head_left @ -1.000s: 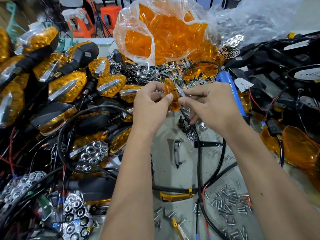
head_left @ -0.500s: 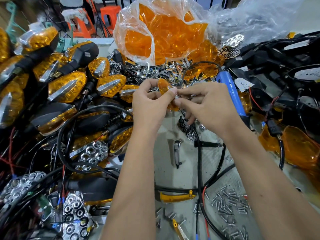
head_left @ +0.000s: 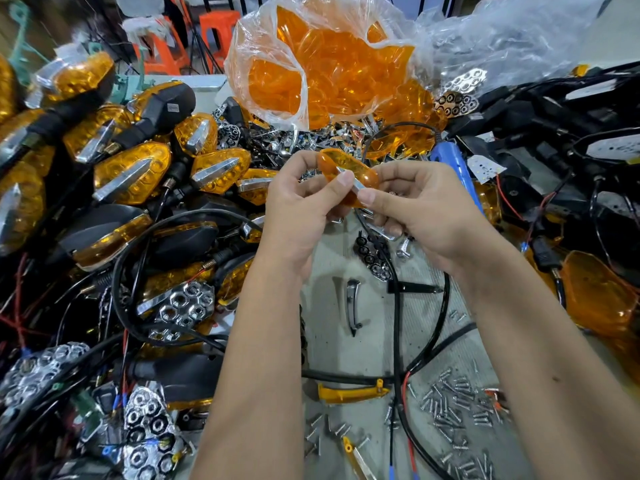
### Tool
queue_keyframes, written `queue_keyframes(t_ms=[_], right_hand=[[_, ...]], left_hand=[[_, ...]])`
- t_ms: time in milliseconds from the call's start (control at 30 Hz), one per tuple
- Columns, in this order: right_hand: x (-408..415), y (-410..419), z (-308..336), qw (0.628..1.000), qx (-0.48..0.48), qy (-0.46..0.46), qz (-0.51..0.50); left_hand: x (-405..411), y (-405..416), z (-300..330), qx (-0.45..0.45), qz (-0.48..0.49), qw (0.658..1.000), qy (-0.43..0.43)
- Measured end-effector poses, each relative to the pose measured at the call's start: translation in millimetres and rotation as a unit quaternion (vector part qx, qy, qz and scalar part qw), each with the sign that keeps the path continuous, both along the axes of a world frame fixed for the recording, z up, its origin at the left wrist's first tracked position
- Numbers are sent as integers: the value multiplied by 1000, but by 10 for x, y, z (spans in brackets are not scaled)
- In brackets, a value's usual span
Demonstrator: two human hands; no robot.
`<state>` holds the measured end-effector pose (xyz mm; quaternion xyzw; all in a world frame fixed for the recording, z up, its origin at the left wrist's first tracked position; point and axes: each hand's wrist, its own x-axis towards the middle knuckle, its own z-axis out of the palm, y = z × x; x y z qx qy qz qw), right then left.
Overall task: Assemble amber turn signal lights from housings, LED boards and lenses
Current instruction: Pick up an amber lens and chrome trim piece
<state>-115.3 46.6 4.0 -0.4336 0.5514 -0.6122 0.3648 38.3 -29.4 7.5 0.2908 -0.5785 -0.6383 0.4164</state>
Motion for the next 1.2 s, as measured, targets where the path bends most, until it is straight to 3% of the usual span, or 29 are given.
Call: queue_keyframes(t_ms=[733, 1033, 1100, 1200], right_hand=[[70, 75, 117, 999, -9, 43, 1], [15, 75, 122, 999, 25, 35, 1], [16, 70, 125, 995, 32, 92, -18], [38, 41, 119, 958, 45, 280, -45]], left_hand=[[-41, -29, -37, -31, 13, 999, 6], [6, -50, -2, 8, -3, 1000, -23], [-1, -59, 0, 20, 11, 998, -54], [3, -56, 9, 83, -3, 994, -72]])
